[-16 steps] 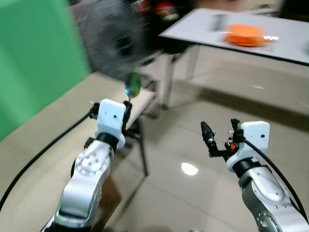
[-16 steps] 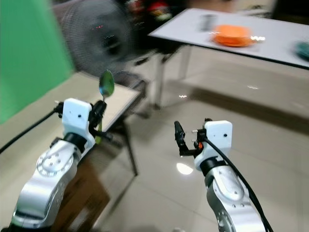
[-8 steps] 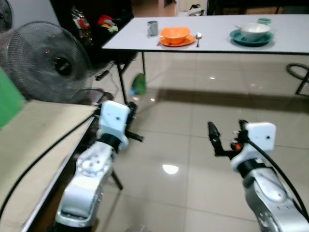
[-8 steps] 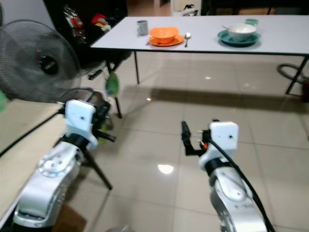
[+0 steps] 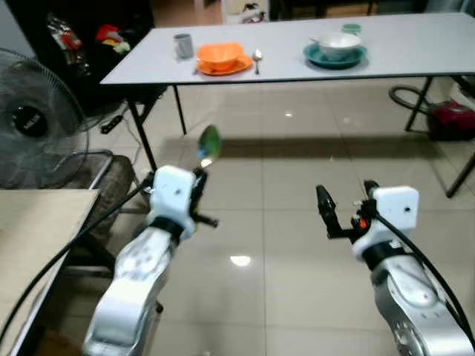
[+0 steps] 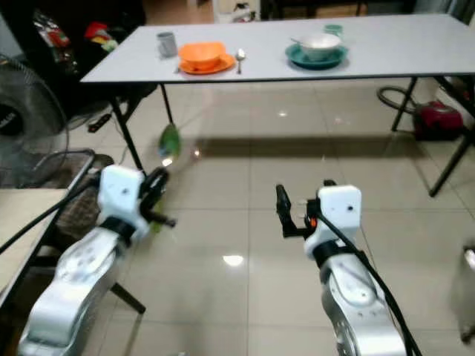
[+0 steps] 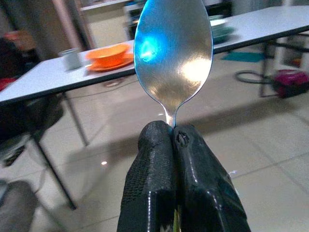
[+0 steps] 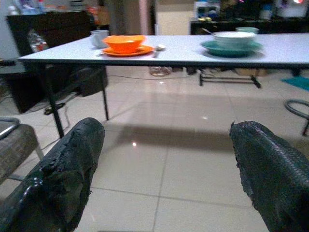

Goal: Setting the table

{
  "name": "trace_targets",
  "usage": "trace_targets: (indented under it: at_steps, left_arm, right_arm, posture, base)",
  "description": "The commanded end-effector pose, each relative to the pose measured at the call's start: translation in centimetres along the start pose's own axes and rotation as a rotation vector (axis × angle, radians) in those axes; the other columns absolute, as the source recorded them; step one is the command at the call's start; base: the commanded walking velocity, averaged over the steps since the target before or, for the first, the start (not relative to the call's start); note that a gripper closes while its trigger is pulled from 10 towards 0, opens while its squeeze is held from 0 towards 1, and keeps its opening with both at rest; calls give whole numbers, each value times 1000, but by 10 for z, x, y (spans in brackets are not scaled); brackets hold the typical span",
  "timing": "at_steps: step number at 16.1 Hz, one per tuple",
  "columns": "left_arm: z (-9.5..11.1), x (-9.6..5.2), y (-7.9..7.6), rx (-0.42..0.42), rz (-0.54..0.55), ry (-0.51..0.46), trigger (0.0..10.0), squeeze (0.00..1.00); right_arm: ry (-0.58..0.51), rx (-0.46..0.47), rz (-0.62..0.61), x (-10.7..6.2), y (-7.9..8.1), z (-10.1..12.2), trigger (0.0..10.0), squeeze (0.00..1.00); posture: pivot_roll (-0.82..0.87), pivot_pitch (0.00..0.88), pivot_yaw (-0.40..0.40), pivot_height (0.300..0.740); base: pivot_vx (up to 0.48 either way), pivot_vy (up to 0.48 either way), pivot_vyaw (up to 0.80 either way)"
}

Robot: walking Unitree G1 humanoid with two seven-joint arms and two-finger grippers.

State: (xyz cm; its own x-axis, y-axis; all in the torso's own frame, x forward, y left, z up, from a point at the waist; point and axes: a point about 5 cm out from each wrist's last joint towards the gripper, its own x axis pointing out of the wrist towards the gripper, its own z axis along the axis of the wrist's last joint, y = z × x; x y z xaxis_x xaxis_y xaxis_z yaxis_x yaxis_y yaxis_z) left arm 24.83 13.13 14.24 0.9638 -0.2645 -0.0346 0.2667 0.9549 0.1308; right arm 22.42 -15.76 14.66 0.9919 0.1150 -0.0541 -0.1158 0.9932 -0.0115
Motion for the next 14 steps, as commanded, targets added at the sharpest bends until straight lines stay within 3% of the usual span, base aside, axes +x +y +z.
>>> trace_targets:
  at_steps: [1,5,7,11,14]
  left_arm:
    - [-3,-6,13,32,57,16,10000,0]
    - [-13,-16,17,23,94,41,10000,0]
    - [-10,-16,16,34,101,22,10000,0]
    - [-10,-18,18,42,120,2,10000,0]
    - [-11,-22,18,44,114,-7,10000,0]
  right_arm:
    - [-13,11,13,4,3,1,10000,0]
    - [12,-31,-19,7,-9,-7,10000,0]
    - [19,-16,-27,7,-13,-10,10000,0]
    - [68,-81,-109,5,-28,-23,10000,0]
    - [91,-61,-133,1,-33,-28,10000,0]
  posture:
    - [-5,0,63,740]
    - [6,0,45,740]
    - [15,0,35,740]
    - [18,0,32,740]
    - [14,0,34,740]
  base:
    - [307,0,0]
    - [323,0,0]
    - [337,0,-216]
    - [340,0,0]
    - [341,0,0]
